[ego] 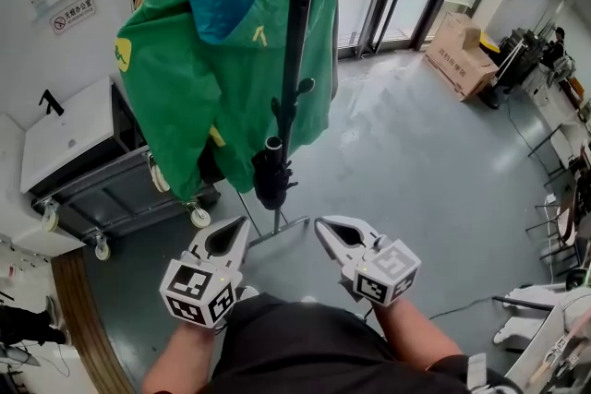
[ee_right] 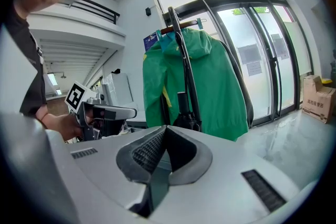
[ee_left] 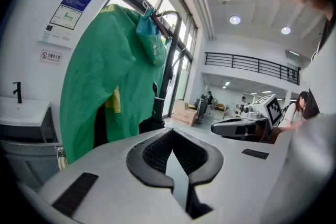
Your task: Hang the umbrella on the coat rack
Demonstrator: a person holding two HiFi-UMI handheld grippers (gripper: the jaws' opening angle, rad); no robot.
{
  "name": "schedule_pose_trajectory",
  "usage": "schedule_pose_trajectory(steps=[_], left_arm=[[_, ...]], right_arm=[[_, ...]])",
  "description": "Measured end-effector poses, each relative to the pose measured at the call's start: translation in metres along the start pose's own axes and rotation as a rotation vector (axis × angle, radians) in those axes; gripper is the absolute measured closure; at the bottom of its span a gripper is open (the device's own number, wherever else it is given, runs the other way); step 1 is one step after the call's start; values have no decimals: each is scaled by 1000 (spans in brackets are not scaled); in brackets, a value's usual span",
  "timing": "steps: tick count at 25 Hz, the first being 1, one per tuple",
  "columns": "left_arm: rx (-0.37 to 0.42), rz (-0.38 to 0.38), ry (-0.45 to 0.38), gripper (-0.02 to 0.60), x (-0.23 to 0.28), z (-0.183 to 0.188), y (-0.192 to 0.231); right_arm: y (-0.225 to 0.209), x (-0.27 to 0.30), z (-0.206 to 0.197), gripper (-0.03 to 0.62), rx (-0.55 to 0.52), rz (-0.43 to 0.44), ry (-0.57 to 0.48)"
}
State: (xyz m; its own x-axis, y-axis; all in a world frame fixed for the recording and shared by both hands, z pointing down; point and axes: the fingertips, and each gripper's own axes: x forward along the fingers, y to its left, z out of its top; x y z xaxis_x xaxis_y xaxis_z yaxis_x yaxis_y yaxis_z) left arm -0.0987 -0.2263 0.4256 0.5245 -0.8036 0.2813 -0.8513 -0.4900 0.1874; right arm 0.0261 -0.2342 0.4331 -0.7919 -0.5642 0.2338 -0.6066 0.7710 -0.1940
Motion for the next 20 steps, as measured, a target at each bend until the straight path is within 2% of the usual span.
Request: schedule_pose_trajectory(steps=[20], left_arm=[[6,-14,7,566,0,0,-2]], right_arm=[[3,1,-1,583,-7,5,9]])
